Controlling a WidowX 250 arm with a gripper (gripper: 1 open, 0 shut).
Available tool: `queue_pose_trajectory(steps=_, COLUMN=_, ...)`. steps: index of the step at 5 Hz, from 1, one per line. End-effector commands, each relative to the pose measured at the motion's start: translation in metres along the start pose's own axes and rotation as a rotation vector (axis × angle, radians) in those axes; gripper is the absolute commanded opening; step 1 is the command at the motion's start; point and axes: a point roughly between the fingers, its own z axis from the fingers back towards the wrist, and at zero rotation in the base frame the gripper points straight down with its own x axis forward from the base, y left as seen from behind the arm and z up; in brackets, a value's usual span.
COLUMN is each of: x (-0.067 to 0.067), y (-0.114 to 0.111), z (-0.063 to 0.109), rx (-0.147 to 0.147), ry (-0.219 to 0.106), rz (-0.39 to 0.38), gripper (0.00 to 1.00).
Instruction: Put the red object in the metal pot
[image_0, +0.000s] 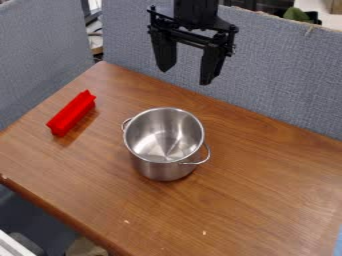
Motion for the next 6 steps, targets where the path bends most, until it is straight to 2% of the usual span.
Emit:
queue_pose_trajectory(steps=1, x=-0.001, y=0.001, z=-0.006, rx=-0.002, ry=0.019, rz=0.002, gripper=1.0)
queue_pose_trajectory(steps=3, x=-0.003, y=0.005, z=-0.018, rx=-0.004, ry=0.06, rz=0.01, gripper=1.0)
queue_pose_trajectory(steps=4, x=-0.007, y=0.027, z=-0.022, rx=0.008, ry=0.079, rz=0.06, gripper=1.0)
queue_pose_trajectory(steps=6, x=-0.004, y=0.104, z=-0.026, rx=0.026, ry=0.048, rz=0.148, gripper=1.0)
